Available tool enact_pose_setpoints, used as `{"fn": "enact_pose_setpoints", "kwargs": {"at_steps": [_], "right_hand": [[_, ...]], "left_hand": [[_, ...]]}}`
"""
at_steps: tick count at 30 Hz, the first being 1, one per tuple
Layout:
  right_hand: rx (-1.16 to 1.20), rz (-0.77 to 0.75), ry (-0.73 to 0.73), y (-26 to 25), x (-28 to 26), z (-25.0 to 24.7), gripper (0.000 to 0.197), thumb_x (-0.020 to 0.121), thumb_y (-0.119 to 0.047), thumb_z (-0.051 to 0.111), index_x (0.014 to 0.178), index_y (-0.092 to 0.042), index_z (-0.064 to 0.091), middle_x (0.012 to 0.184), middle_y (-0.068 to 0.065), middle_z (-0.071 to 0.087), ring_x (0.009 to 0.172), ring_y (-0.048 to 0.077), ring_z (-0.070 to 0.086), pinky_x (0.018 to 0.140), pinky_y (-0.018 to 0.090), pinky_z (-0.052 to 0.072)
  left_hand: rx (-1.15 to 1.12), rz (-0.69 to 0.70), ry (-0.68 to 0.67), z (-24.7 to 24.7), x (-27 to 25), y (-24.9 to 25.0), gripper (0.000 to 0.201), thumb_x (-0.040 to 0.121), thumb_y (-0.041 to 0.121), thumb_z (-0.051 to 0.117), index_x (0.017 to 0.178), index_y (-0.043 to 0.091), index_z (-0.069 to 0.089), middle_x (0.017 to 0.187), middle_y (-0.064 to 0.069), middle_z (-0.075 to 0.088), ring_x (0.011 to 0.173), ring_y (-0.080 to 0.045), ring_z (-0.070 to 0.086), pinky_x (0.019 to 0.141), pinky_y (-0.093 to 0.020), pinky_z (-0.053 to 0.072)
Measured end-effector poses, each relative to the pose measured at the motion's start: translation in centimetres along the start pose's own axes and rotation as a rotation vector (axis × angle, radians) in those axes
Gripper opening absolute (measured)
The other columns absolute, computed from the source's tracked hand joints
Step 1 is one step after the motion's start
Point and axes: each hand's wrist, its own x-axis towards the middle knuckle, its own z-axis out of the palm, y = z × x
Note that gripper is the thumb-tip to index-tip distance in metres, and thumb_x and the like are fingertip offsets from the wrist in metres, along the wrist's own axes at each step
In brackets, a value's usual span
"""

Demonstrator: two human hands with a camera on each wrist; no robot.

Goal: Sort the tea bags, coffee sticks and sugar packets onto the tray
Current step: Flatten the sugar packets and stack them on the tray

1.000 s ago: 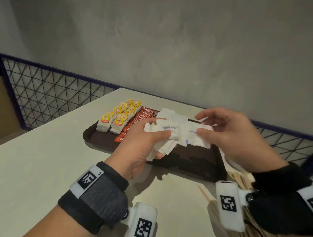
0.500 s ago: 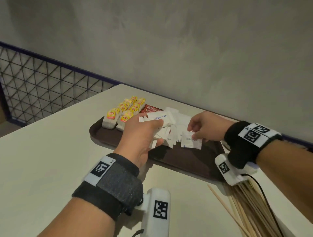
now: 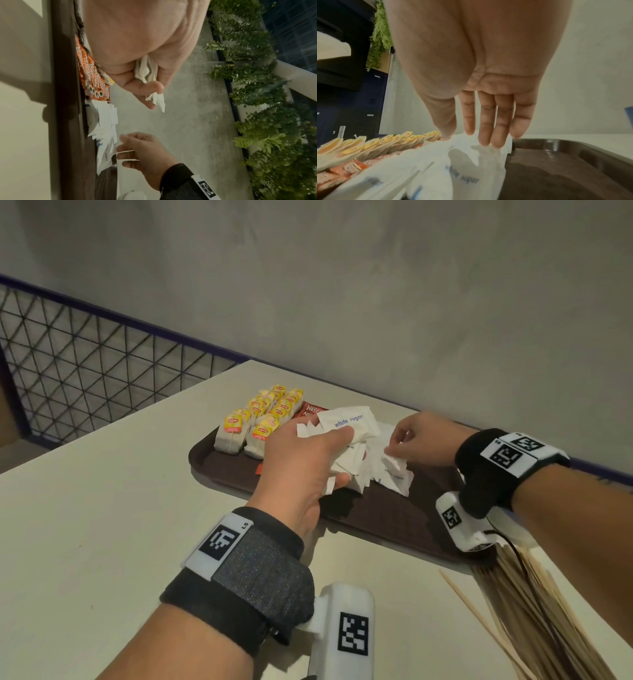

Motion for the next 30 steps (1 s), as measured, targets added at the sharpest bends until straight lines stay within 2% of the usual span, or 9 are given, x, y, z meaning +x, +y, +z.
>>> {"fn": "enact_pose_setpoints", "kwargs": {"at_steps": [2,4,6,8,11,14,19,23,30], "right_hand": [[0.09,-0.018,0.052,-0.5,-0.7,-1.0,0.028,0.094,-0.047,0.066,0.102,-0.02,0.071,0.096,0.0,0.072,0.084,0.016,0.066,0.078,0.033,0.054],[0.359,-0.038,0.052,-1.6,-1.9,-2.1,0.03,0.097,-0.044,0.064,0.103,-0.015,0.073,0.093,0.001,0.074,0.082,0.019,0.068,0.075,0.032,0.054],[0.657,-0.076,-0.003,-2.9,-3.2,-3.2,0.031,0.096,-0.036,0.067,0.108,-0.009,0.074,0.094,0.006,0.072,0.084,0.021,0.065,0.076,0.034,0.051],[0.761,-0.14,-0.089,-3.9,-4.3,-4.2,0.029,0.094,-0.026,0.07,0.112,-0.005,0.074,0.096,0.011,0.071,0.084,0.022,0.062,0.074,0.035,0.049],[0.555,-0.218,-0.204,-4.7,-5.2,-5.0,0.015,0.09,-0.016,0.075,0.103,-0.011,0.078,0.098,0.013,0.076,0.08,0.019,0.063,0.075,0.035,0.053],[0.428,-0.16,-0.225,-4.2,-5.2,-5.0,0.01,0.089,-0.014,0.077,0.097,-0.007,0.077,0.085,0.013,0.073,0.065,0.015,0.056,0.06,0.026,0.048],[0.405,-0.029,-0.208,-1.1,-4.7,-2.8,0.013,0.093,-0.01,0.072,0.102,0.0,0.071,0.104,0.028,0.072,0.061,0.017,0.056,0.056,0.027,0.045],[0.324,0.056,-0.29,0.5,-4.0,-0.1,0.017,0.097,-0.014,0.068,0.109,-0.003,0.067,0.099,0.025,0.075,0.062,0.017,0.067,0.055,0.027,0.05],[0.341,0.145,-0.215,0.5,-2.8,1.1,0.037,0.094,-0.03,0.073,0.114,-0.003,0.059,0.094,0.021,0.074,0.063,0.023,0.073,0.06,0.033,0.061]], "left_hand": [[0.024,0.009,0.003,0.1,-0.2,0.0,0.02,0.087,0.007,0.08,0.094,0.024,0.071,0.094,0.002,0.081,0.087,-0.021,0.077,0.046,-0.022,0.049],[0.059,0.016,0.003,0.3,-0.3,-0.2,0.021,0.085,0.009,0.082,0.094,0.025,0.071,0.09,0.004,0.081,0.082,-0.018,0.078,0.046,-0.022,0.049],[0.098,0.017,0.0,0.5,-0.3,-0.3,0.024,0.083,0.012,0.085,0.096,0.027,0.07,0.09,0.005,0.081,0.08,-0.017,0.078,0.047,-0.023,0.049],[0.144,0.009,-0.009,0.5,-0.3,-0.4,0.028,0.08,0.014,0.088,0.095,0.028,0.069,0.09,0.006,0.08,0.079,-0.015,0.077,0.049,-0.024,0.051],[0.194,-0.02,-0.036,0.6,-0.5,-0.6,0.031,0.079,0.015,0.089,0.096,0.029,0.068,0.096,0.003,0.079,0.085,-0.018,0.078,0.055,-0.028,0.054],[0.165,-0.054,-0.017,0.5,-0.6,-0.6,0.022,0.085,0.011,0.082,0.096,0.024,0.07,0.092,0.0,0.08,0.076,-0.013,0.077,0.05,-0.023,0.052],[0.025,-0.085,0.07,0.0,-0.4,0.0,0.007,0.094,0.008,0.069,0.098,0.014,0.07,0.104,-0.009,0.076,0.096,-0.023,0.072,0.054,-0.025,0.056],[-0.006,-0.098,0.079,-0.1,-0.2,0.1,0.007,0.095,0.007,0.066,0.098,0.012,0.069,0.111,-0.014,0.074,0.099,-0.027,0.071,0.055,-0.026,0.058],[0.011,-0.108,0.07,0.1,0.0,0.1,0.008,0.093,0.008,0.069,0.099,0.013,0.071,0.096,-0.004,0.07,0.086,-0.019,0.066,0.052,-0.023,0.054]]}}
